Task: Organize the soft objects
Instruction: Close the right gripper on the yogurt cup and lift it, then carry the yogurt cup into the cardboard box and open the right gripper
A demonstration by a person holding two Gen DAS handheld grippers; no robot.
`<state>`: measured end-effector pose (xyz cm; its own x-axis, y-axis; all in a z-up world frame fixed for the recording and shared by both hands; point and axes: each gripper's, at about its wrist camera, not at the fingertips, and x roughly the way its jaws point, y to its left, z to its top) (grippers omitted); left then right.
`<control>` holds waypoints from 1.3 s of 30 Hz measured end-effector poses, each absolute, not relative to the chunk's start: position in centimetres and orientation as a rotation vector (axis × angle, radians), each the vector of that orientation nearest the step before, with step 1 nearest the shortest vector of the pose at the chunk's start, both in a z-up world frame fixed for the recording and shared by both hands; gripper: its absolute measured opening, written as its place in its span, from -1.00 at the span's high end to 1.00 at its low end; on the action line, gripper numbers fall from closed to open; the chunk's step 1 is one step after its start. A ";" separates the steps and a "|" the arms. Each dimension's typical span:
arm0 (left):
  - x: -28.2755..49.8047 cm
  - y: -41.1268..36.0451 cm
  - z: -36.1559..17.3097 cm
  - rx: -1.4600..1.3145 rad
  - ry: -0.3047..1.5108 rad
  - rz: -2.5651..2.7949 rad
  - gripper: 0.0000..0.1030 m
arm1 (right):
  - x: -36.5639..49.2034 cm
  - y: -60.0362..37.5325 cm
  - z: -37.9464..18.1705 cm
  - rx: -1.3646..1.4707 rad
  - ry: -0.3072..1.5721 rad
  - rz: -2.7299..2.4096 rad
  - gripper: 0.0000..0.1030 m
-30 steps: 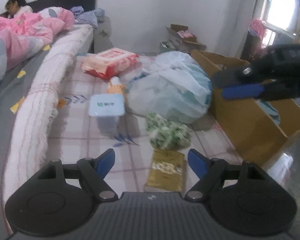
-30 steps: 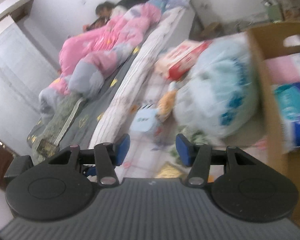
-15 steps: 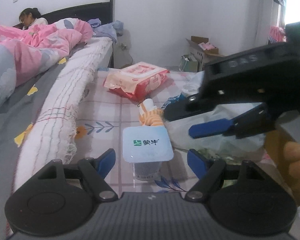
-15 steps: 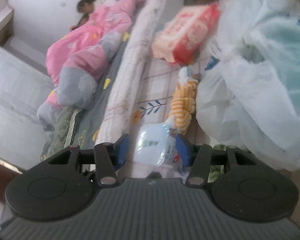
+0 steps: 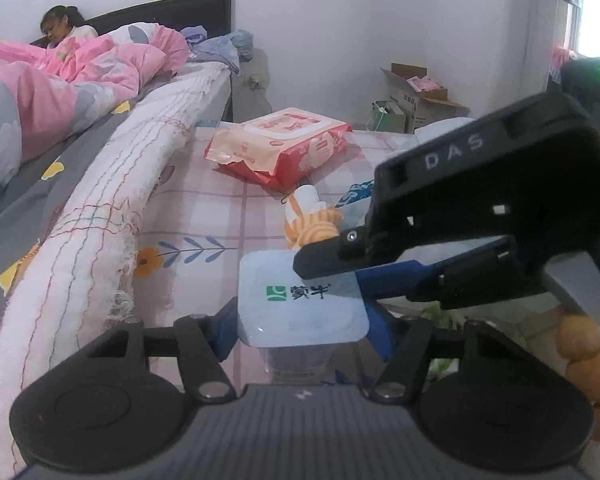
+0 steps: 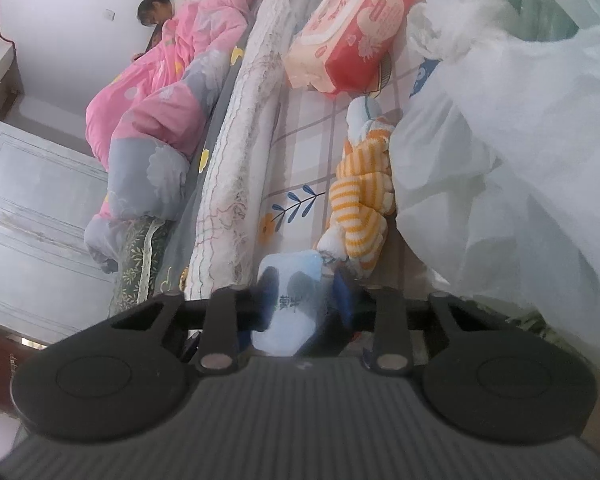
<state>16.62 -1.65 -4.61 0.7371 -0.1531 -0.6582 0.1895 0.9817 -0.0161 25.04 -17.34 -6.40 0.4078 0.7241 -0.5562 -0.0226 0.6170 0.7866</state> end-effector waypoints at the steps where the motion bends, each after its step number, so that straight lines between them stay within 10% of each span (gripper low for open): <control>1: 16.6 -1.7 -4.6 0.055 0.716 -0.185 -0.25 | 25.0 -17.4 -6.3 0.788 1.055 0.538 0.53; 21: 11.6 -4.3 1.1 0.125 0.647 -0.184 -0.24 | 19.3 -19.9 -0.8 0.807 0.941 0.594 0.57; 39: 9.1 -26.0 7.8 0.200 0.621 -0.688 -0.25 | 6.6 -43.5 8.2 0.834 0.700 0.252 0.51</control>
